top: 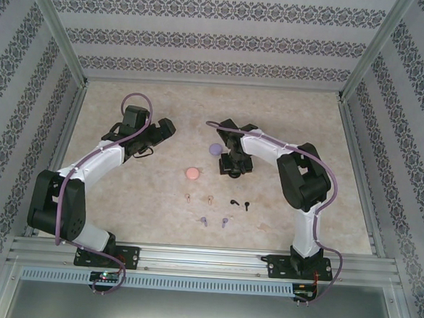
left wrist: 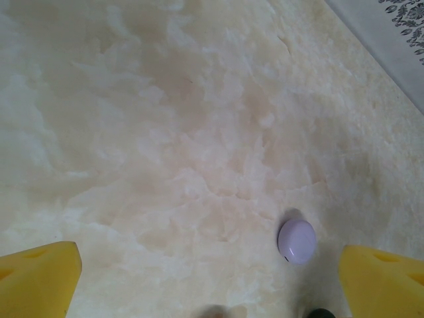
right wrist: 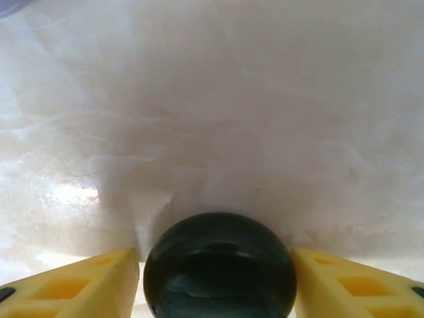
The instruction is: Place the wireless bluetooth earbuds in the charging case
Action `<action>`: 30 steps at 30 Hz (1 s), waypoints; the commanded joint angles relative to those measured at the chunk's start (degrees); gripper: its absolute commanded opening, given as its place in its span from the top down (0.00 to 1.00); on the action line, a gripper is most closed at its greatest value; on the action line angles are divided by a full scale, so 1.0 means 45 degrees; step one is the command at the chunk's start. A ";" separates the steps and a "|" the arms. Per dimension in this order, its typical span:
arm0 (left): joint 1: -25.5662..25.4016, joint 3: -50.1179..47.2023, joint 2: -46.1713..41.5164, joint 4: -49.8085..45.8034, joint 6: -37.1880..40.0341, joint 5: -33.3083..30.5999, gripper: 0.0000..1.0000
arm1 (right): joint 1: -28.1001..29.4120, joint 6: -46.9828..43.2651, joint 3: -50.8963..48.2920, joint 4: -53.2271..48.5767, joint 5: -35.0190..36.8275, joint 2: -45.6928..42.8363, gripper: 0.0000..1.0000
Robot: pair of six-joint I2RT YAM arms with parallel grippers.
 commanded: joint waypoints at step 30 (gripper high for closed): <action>-0.2424 0.0202 0.3121 0.8380 -0.0159 0.3253 0.01 | -0.2612 1.0300 -0.2757 0.7846 -0.2256 -0.4789 0.62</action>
